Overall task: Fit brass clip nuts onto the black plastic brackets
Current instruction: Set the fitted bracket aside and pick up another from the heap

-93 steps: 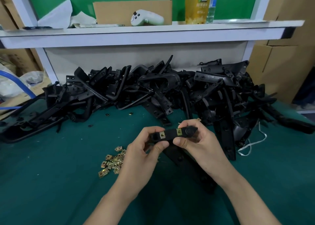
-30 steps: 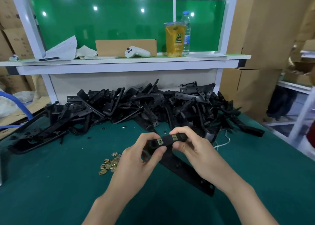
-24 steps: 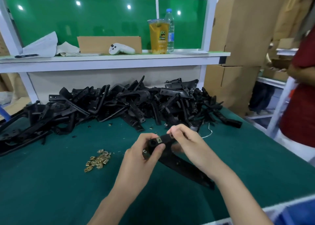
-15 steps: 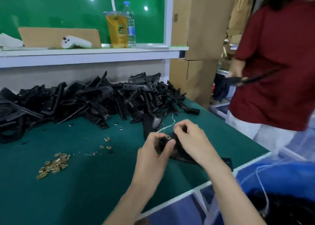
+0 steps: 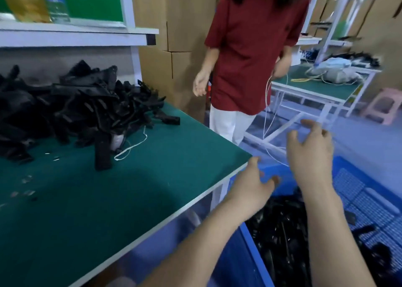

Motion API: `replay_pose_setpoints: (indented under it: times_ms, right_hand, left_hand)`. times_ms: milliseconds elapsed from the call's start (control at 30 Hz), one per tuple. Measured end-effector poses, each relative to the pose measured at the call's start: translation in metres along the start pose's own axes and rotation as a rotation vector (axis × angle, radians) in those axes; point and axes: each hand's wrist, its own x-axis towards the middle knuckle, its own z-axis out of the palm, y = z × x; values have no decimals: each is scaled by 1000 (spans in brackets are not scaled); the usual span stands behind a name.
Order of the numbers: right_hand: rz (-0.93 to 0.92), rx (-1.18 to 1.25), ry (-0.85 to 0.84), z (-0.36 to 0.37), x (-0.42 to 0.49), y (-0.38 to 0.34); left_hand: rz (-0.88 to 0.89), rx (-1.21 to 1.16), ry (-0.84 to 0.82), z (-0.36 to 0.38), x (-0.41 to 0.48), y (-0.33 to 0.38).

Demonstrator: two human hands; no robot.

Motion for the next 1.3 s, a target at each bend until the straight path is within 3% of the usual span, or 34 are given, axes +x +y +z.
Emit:
replay_pose_setpoints:
  times_ms: [133, 300, 433, 533, 633, 800, 1033, 1300]
  right_hand:
    - [-233, 178, -66, 44, -29, -35]
    - [-440, 252, -431, 135, -93, -108]
    - [-503, 225, -688, 199, -142, -154]
    - [-573, 179, -804, 238, -172, -176]
    - [-598, 113, -770, 268, -193, -192]
    - [-501, 91, -530, 302, -197, -208]
    - [-533, 134, -345, 335, -200, -230]
    - [-461, 83, -391, 356, -182, -241]
  left_hand:
    - [102, 42, 149, -71, -20, -34]
    - [96, 460, 631, -196, -75, -87]
    - [-230, 798, 748, -287, -133, -126]
    - [-423, 973, 672, -329, -163, -151]
    - [-412, 1027, 589, -354, -169, -169]
    - [-350, 953, 506, -390, -134, -188]
    - [-276, 984, 383, -418, -85, -197]
    - [-97, 1086, 446, -417, -133, -197]
